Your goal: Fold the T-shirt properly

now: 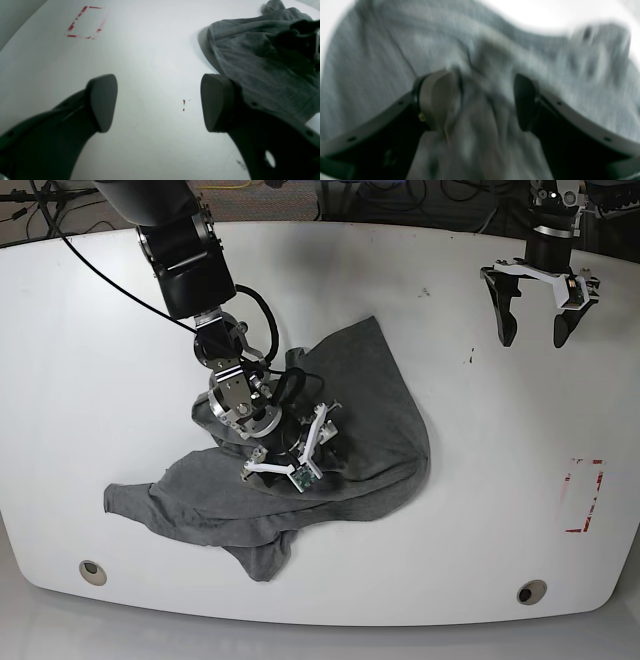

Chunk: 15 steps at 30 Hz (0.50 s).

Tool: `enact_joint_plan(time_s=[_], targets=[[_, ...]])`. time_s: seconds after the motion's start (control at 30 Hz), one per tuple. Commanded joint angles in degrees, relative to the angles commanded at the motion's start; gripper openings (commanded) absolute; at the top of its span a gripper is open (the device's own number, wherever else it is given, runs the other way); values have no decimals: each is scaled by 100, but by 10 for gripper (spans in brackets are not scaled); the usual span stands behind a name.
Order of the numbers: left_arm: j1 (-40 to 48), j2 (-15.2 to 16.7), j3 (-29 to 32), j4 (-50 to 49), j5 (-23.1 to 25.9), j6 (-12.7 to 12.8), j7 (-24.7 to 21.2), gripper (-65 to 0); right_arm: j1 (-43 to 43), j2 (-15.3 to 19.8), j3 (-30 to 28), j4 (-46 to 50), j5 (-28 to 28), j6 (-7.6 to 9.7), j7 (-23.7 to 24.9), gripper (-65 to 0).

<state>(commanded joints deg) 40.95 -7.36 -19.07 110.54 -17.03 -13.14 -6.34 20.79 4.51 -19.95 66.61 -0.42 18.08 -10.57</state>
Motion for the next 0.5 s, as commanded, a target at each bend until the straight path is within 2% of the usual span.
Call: enact_joint_plan(time_s=[0.33,0.4,0.5], targets=[[-7,-3,-4,-25,-18,-6,-16,-158,-85,38,-14,343,172,-206,-69,-260],[24,11,-3,-12,-22,-3,0,-160,-110,76,204,537,63,62,-194,-261],[47,13,-5,-19,-18,-7,5,-160,-126,79,316,625,27,271,-280,-262]])
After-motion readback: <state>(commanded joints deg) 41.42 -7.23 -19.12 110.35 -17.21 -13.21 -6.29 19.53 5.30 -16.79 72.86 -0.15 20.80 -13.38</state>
